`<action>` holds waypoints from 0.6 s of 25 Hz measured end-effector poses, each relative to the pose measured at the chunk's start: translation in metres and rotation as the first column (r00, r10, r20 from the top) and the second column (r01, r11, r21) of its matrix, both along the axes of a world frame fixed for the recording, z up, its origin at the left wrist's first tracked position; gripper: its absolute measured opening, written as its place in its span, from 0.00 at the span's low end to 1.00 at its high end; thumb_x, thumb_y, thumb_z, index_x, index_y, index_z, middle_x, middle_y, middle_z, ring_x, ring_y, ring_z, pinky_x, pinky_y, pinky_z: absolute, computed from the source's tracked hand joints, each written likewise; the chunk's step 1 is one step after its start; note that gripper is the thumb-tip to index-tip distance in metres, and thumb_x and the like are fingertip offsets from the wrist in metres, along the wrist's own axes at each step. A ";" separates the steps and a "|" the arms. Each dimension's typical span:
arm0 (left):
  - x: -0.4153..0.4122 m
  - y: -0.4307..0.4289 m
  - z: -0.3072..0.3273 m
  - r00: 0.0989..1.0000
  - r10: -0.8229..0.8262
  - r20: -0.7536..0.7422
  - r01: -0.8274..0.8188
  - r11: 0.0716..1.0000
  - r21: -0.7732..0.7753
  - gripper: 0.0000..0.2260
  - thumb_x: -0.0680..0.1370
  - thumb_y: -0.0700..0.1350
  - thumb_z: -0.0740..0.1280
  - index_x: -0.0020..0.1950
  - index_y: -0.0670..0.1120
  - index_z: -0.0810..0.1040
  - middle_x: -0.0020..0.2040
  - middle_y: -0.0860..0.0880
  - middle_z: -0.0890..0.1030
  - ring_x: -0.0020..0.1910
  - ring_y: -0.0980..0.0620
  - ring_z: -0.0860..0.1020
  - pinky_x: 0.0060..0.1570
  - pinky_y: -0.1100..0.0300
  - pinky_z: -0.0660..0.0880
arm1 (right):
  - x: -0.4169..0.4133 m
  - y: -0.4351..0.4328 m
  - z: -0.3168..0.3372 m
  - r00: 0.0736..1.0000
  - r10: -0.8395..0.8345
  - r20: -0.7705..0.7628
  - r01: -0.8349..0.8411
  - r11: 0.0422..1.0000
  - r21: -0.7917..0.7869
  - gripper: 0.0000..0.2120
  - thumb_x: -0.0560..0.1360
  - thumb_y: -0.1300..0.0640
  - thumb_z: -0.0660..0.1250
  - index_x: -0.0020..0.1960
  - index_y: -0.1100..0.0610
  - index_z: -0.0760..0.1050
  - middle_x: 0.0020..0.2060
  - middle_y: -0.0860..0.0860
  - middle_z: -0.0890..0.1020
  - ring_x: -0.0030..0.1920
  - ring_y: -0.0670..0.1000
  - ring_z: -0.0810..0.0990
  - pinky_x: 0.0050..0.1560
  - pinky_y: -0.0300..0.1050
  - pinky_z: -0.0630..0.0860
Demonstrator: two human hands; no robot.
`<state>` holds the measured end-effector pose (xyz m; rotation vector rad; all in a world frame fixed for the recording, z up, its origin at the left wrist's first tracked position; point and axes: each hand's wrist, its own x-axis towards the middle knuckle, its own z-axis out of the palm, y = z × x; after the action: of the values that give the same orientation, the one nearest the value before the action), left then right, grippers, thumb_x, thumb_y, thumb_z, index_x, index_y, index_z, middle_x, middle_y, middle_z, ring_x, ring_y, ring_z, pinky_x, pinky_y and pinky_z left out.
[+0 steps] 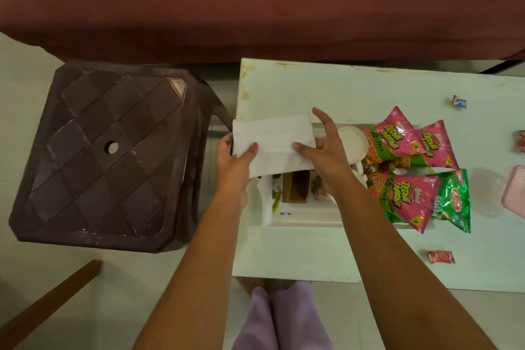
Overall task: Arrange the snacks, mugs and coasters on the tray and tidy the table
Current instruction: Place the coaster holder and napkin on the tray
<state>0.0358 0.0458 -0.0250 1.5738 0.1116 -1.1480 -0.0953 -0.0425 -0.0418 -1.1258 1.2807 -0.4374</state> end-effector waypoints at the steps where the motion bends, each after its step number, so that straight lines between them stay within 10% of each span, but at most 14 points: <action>1: -0.001 0.000 -0.002 1.000 -0.017 -0.003 0.016 0.999 -0.036 0.22 0.76 0.39 0.67 0.67 0.54 0.66 0.56 0.52 0.77 0.55 0.50 0.78 0.49 0.50 0.80 | -0.007 0.000 0.001 0.998 0.041 0.037 -0.041 0.999 0.000 0.29 0.70 0.64 0.71 0.63 0.40 0.68 0.61 0.56 0.76 0.58 0.57 0.77 0.55 0.49 0.79; 9: -0.005 -0.019 0.014 0.887 -0.351 0.301 0.374 0.927 -0.023 0.24 0.77 0.44 0.66 0.66 0.64 0.62 0.69 0.50 0.69 0.63 0.47 0.73 0.57 0.45 0.78 | -0.019 0.007 0.019 0.821 0.376 -0.430 -0.502 0.834 -0.228 0.50 0.61 0.45 0.78 0.75 0.46 0.55 0.77 0.49 0.49 0.76 0.51 0.51 0.72 0.50 0.58; 15: -0.014 -0.034 0.037 0.900 -0.334 0.280 0.362 0.931 -0.053 0.28 0.74 0.45 0.70 0.69 0.62 0.63 0.70 0.51 0.68 0.63 0.48 0.72 0.58 0.45 0.77 | -0.011 0.016 0.029 0.939 0.318 -0.132 -0.338 0.924 -0.177 0.45 0.64 0.45 0.76 0.74 0.43 0.55 0.71 0.47 0.68 0.68 0.51 0.71 0.65 0.50 0.73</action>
<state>0.0217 0.0118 0.0124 1.6812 -0.4208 -1.1782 -0.1060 -0.0266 -0.0131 -1.5190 1.1227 -0.2607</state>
